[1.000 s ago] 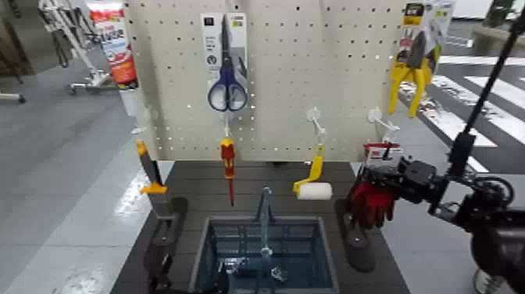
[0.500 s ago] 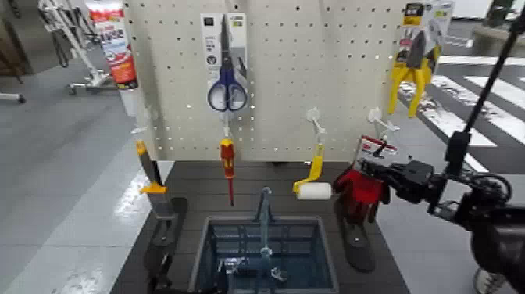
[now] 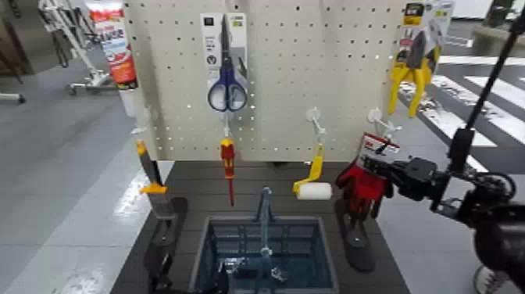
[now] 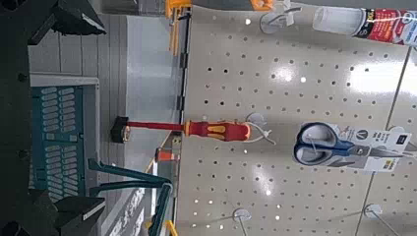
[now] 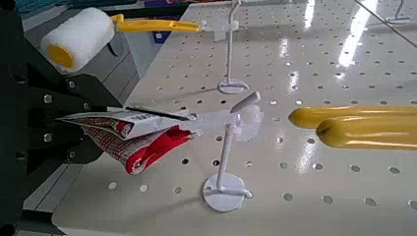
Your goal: Put the red colored gloves into the crate.
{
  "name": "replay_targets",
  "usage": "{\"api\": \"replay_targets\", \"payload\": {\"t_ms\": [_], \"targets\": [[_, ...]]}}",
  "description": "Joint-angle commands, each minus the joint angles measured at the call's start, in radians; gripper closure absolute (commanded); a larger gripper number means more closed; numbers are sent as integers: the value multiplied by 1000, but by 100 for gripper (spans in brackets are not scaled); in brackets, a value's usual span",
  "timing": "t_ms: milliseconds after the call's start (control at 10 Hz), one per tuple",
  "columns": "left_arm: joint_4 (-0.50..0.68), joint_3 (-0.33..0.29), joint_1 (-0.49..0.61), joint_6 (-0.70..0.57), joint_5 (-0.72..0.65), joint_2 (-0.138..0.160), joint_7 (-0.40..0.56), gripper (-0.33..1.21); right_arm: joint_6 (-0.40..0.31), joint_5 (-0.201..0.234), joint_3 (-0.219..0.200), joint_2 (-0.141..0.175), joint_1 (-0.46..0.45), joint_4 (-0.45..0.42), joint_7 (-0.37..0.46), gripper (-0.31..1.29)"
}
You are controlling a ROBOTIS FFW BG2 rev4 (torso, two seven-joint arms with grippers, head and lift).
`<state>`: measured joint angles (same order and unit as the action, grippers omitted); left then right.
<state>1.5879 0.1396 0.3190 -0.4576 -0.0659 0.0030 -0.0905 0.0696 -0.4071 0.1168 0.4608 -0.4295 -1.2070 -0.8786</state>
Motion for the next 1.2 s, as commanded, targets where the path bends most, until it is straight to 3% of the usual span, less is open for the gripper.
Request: {"api": "replay_targets", "payload": {"t_ms": [100, 400, 800, 1000, 1200], "targets": [[1, -2, 0, 0, 0, -123, -2, 8, 26, 10, -26, 7, 18, -78, -3, 117], [1, -2, 2, 0, -2, -121, -2, 8, 131, 22, -103, -2, 129, -310, -5, 117], [1, -3, 2, -1, -2, -117, 0, 8, 220, -47, -83, -60, 261, -523, 69, 117], [3, -5, 2, -1, -3, -115, 0, 8, 266, -72, -69, -82, 324, -582, 99, 117], [3, -2, 2, -1, -3, -110, 2, 8, 273, -142, -8, -94, 356, -574, 119, 117]]}}
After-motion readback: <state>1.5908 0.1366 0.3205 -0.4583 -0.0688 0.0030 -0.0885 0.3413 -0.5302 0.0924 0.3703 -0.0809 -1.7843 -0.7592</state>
